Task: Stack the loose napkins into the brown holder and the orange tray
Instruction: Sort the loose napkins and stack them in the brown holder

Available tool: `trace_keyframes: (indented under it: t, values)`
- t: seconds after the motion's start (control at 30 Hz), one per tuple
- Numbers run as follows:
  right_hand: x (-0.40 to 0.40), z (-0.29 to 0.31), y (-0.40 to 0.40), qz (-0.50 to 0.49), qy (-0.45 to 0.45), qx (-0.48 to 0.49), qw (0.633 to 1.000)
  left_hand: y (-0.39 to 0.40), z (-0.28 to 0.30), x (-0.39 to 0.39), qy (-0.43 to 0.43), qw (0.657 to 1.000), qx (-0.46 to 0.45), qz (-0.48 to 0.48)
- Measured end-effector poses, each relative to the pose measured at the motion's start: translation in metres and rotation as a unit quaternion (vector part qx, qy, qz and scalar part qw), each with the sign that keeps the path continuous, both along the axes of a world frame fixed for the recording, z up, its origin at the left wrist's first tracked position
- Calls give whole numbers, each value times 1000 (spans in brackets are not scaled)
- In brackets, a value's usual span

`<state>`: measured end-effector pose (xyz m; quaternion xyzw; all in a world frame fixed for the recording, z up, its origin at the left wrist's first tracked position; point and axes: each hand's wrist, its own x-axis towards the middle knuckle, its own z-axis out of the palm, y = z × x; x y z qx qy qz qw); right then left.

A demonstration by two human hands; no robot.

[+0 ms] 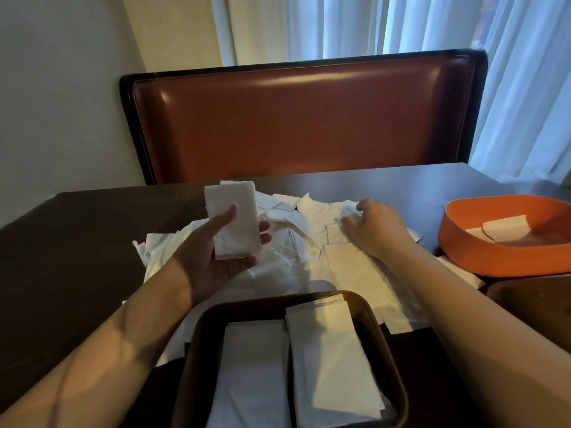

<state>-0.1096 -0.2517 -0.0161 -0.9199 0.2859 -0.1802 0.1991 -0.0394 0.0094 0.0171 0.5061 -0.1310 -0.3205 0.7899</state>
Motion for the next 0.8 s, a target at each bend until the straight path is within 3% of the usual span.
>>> trace_keyframes:
  t: [0.23,0.33,0.5,0.67,0.8]
  values:
    - [-7,9,-8,24,-13,42,999,-20,23,-2,-65,998,13,9]
    - [-12,13,-11,39,4,31,999,-37,19,-5,-59,998,13,21]
    - [-18,20,-12,39,-52,53,996,-37,4,-4,-27,999,-20,5]
    - [-21,23,-12,84,51,92,991,-28,-8,-7,-39,998,-28,-50]
    - [-20,23,-17,110,-20,95,989,-32,-13,-9,-57,996,-17,-73]
